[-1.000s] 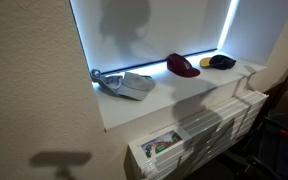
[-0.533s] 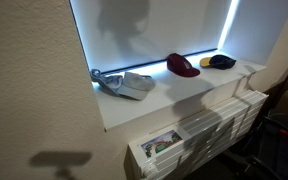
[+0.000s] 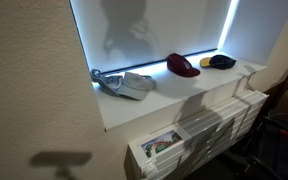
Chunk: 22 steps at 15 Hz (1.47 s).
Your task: Put the maroon cap on top of the black and yellow one
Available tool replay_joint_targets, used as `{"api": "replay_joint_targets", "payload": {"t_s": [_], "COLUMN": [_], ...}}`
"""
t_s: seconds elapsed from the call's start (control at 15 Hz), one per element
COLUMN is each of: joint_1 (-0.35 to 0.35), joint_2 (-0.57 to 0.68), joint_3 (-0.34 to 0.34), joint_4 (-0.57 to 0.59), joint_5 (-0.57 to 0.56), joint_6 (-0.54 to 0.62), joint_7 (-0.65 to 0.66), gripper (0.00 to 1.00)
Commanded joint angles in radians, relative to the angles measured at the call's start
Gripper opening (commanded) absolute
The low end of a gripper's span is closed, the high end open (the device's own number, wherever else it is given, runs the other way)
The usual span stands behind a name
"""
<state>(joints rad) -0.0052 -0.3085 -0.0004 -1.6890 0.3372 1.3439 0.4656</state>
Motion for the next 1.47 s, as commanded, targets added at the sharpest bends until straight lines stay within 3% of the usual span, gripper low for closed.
{"api": "replay_joint_targets", "payload": {"t_s": [0.0, 0.33, 0.4, 0.67, 0.93, 1.0, 1.13, 1.2, 1.4], "joint_1": [-0.042, -0.060, -0.062, -0.048, -0.041, -0.045, -0.053, -0.044, -0.050], "joint_2": [0.091, 0.220, 0.194, 0.188, 0.163, 0.156, 0.151, 0.191, 0.175], "joint_3": [-0.031, -0.056, -0.046, -0.034, -0.007, -0.009, -0.036, -0.017, -0.032], "joint_4": [-0.091, -0.092, -0.134, -0.172, -0.240, -0.251, -0.244, -0.204, -0.211], "joint_5": [0.020, 0.016, -0.038, -0.162, -0.292, -0.292, -0.217, -0.255, -0.238], "joint_6": [-0.025, -0.115, 0.040, 0.260, 0.469, 0.504, 0.466, 0.460, 0.459], "joint_7": [-0.017, 0.072, 0.126, 0.199, 0.363, 0.405, 0.297, 0.353, 0.322], "gripper": [1.00, 1.00, 1.00, 1.00, 1.00, 1.00, 1.00, 1.00, 1.00]}}
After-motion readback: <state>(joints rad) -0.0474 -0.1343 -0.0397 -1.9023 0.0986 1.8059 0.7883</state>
